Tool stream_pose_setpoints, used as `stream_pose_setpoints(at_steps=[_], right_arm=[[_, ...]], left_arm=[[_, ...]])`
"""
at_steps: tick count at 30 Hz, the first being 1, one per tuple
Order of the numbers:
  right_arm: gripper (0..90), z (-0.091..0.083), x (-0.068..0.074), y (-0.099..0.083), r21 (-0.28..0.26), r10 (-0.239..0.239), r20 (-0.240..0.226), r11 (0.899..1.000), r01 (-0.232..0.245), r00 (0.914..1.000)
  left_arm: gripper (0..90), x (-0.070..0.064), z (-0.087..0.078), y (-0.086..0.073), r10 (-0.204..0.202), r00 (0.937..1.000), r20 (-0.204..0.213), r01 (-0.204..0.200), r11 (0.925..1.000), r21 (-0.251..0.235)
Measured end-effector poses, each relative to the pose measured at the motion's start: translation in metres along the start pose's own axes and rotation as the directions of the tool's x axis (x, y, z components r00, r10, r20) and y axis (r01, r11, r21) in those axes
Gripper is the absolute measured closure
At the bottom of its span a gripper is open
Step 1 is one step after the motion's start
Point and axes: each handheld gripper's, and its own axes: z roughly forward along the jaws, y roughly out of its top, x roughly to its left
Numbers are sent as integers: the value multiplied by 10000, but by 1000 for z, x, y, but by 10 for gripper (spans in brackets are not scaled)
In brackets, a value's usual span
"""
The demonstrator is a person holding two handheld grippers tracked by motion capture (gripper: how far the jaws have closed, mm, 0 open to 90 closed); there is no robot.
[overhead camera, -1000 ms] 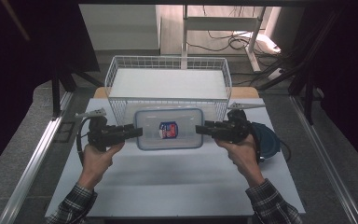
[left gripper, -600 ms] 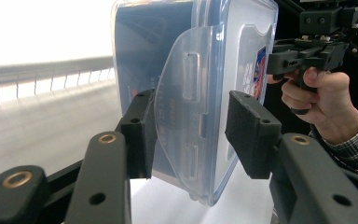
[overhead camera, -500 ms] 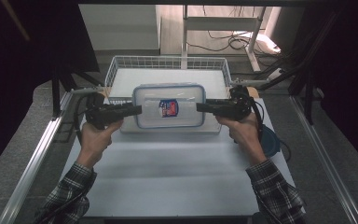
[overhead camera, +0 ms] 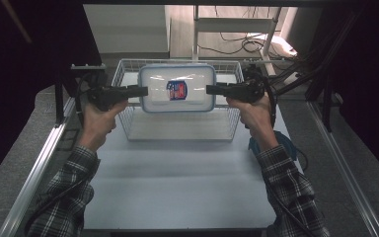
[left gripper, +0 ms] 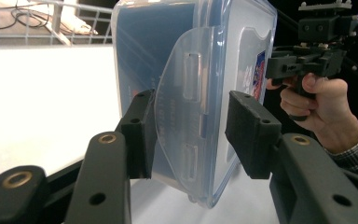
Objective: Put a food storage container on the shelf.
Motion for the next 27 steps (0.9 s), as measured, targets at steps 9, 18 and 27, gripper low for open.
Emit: stream_pose_setpoints(at_steps=[9, 18, 27], right_arm=[[529, 13, -19, 9, -56, 362, 340, 9993, -360, 9988], [508, 24, -33, 6, -244, 888, 594, 9959, -875, 9943], [493, 27, -28, 10, 29, 529, 1006, 9986, -535, 9935]], left_arm=[[536, 22, 16, 8, -323, 9995, -37, 323, 9994, 96], [529, 32, 27, 9, -528, 9983, -244, 530, 9985, 101], [461, 25, 32, 14, 257, 9939, -1076, -218, 9991, 366]])
